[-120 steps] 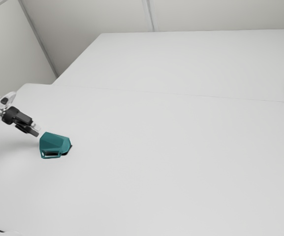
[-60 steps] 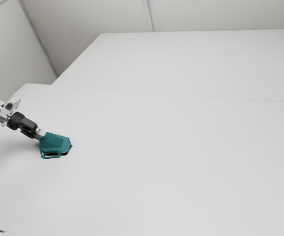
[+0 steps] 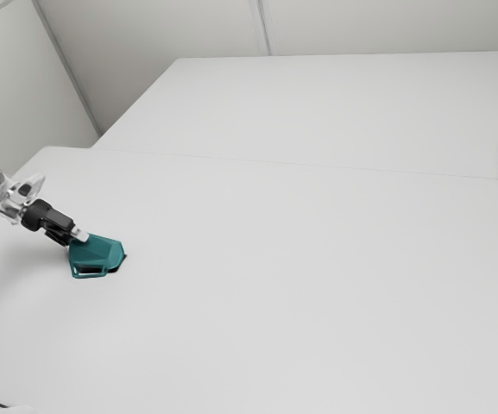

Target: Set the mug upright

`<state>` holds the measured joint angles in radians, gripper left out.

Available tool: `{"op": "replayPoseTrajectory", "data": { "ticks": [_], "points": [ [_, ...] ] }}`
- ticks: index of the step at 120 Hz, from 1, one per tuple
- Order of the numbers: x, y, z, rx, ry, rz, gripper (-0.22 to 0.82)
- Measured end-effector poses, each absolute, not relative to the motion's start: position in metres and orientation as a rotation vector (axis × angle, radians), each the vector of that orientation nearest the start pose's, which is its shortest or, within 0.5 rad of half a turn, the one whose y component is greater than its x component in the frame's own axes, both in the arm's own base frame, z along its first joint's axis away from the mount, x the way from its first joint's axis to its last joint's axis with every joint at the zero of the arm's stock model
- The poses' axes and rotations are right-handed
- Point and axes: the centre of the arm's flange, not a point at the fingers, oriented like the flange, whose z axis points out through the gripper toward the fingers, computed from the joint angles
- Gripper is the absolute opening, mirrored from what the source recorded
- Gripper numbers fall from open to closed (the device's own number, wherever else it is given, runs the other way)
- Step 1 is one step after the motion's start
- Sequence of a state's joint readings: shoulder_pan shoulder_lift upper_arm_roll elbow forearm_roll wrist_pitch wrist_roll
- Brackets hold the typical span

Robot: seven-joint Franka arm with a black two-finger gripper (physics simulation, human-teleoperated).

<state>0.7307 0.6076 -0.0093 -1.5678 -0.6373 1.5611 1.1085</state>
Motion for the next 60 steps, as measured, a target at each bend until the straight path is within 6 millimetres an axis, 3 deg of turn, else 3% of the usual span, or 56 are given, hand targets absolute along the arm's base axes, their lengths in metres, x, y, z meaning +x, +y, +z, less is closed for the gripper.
{"op": "replayPoseTrajectory", "data": {
  "ticks": [16,60],
  "points": [
    [0.5175,0.3686,0.2750,2.278,-0.204,0.166,0.58],
    [0.5160,0.3650,0.2694,2.257,-0.172,0.175,0.31]
  ]
}}
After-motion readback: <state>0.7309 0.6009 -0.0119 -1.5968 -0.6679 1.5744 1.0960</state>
